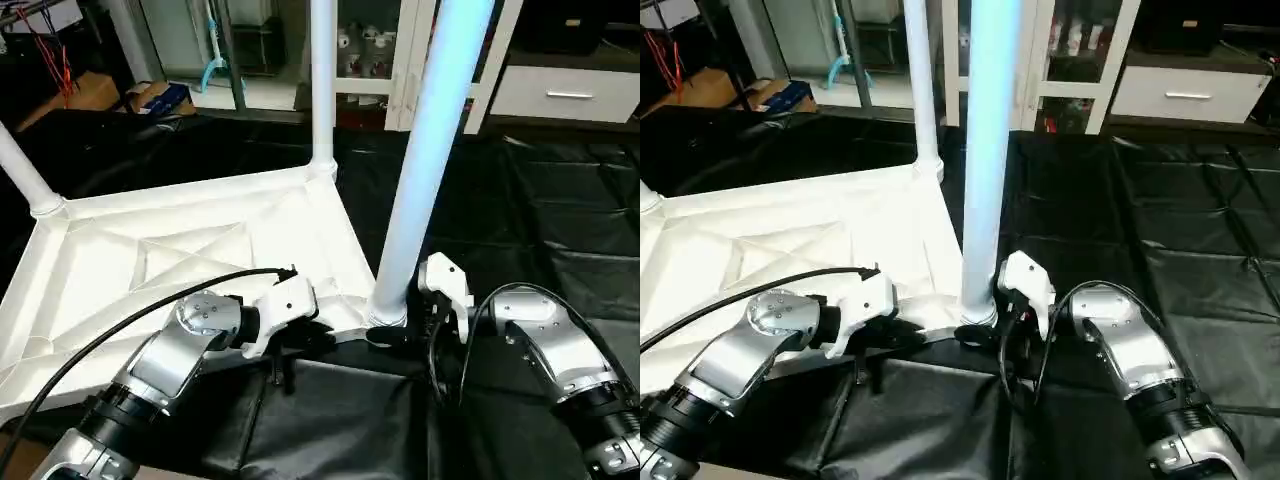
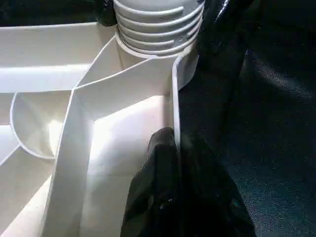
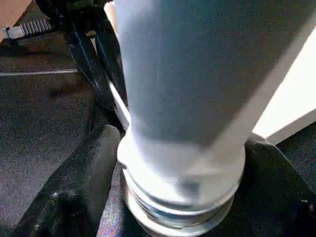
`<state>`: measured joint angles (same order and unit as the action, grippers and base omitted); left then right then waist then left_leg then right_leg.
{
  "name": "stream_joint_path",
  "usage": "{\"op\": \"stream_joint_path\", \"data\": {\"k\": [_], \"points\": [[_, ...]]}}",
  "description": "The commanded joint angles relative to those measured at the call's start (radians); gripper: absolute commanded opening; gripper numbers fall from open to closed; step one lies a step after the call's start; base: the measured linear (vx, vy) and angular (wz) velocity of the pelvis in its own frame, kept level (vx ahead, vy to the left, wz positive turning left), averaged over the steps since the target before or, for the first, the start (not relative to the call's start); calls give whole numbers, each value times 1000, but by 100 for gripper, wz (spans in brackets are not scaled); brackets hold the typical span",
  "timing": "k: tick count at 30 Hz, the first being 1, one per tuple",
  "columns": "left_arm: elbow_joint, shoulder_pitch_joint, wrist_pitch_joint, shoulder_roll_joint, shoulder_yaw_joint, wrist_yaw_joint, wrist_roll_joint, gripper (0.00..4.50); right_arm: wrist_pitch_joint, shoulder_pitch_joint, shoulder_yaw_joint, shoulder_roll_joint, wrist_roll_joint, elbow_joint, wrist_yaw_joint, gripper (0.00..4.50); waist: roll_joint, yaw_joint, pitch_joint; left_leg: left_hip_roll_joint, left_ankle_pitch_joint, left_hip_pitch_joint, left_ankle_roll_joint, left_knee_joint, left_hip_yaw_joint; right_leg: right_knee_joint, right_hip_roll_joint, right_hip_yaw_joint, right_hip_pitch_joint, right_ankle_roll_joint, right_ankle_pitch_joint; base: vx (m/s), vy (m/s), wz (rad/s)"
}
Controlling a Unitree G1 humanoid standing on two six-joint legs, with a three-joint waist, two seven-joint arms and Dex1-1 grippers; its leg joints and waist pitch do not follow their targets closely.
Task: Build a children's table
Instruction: Rotate leg to tighten
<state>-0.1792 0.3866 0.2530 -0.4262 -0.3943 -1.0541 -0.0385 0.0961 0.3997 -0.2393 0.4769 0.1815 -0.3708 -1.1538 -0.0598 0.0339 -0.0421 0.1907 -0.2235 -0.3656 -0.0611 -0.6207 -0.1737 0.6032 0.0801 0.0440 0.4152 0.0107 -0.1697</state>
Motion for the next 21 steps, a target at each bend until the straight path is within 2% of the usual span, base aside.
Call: {"op": "stream_joint_path", "data": {"k": [1,6,8,11,13,17,21], "points": [[18,3,-14,-5,-6,-8,3,0,-9,19,8,-7,0,-11,-4,356,16,-4,64,31,-82,4,113,73,2,-52,47,-30,-59,278,-98,0,0,0],[20,1,-12,-4,-8,-12,2,0,-23,11,18,-10,10,-13,-9,356,14,-4,65,31,-87,5,105,72,3,-52,46,-30,-58,276,-101,0,0,0],[19,1,-12,-3,-8,-11,3,0,-25,8,22,-13,14,-11,-5,328,12,-5,65,30,-88,4,106,72,3,-52,46,-30,-59,278,-94,0,0,0],[16,1,-14,-2,-10,-8,5,0,-29,3,31,-23,22,-11,4,318,12,-4,65,30,-93,4,105,72,3,-52,46,-30,-58,278,-96,0,0,0],[15,2,-15,-1,-10,-7,5,0,-31,2,35,-26,23,-13,7,289,12,-5,65,30,-96,4,102,72,3,-52,46,-30,-59,278,-100,0,0,0],[17,-1,-10,1,-9,-1,5,0,-20,-18,52,-51,47,-3,28,275,12,-5,65,29,-101,4,100,72,2,-53,46,-30,-58,276,-106,0,0,0],[19,-5,-8,2,-9,0,5,0,-23,-48,45,-61,43,19,37,273,11,-6,62,30,-134,5,82,76,3,-60,46,-31,-57,259,-162,0,0,0]]}}
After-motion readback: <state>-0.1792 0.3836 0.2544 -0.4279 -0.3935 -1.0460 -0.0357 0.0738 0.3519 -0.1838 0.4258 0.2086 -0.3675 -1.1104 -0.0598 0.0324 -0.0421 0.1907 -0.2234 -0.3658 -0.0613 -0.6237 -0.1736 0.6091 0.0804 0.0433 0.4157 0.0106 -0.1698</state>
